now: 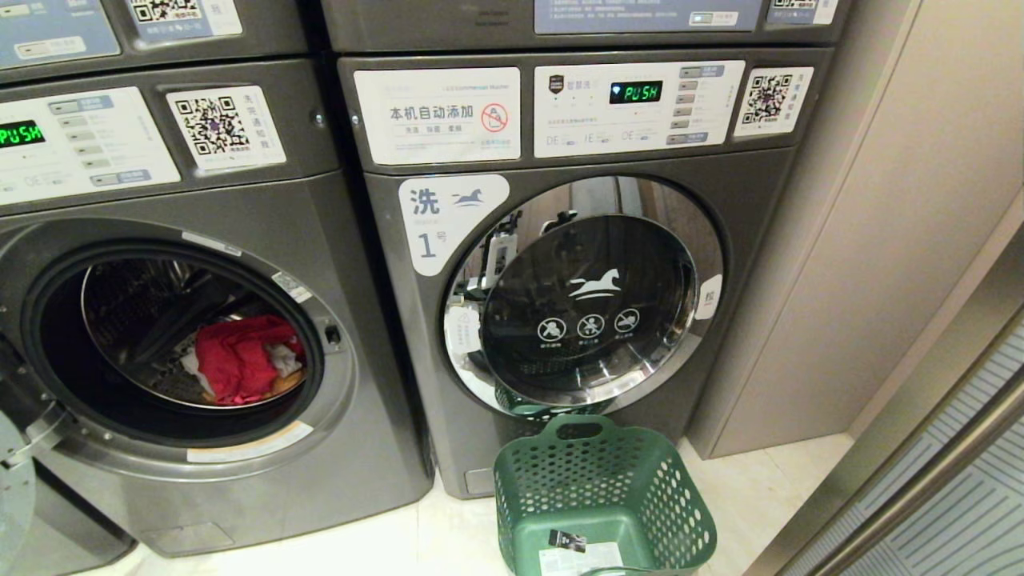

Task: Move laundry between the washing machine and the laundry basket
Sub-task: Open the lid of the washing machine

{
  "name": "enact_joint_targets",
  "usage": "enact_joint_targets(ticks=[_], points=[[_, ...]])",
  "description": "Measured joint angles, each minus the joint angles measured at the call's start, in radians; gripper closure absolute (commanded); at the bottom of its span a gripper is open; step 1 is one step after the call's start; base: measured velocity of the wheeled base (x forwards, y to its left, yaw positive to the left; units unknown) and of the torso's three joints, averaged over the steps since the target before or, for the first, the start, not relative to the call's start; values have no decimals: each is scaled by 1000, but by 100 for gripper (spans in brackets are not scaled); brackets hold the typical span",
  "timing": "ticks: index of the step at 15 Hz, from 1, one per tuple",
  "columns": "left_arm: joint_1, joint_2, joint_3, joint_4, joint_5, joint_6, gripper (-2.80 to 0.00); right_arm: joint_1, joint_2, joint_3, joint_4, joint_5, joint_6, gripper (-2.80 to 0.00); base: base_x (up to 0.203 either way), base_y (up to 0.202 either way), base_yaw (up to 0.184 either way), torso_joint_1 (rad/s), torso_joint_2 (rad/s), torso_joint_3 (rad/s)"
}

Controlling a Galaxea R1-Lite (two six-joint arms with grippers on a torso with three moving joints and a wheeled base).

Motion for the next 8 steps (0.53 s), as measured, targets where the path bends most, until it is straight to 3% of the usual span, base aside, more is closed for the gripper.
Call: enact_joint_targets(ticks=[4,6,8], points=[[-192,-151,284,-334,-87,25,0,0,0,0,0,0,0,0,0,0,0,0,0,0],[-289,-213,472,-531,-120,83,0,0,0,0,0,0,0,0,0,0,0,0,0,0],[-351,-280,651,-688,-216,185,0,0,0,0,0,0,0,0,0,0,0,0,0,0]])
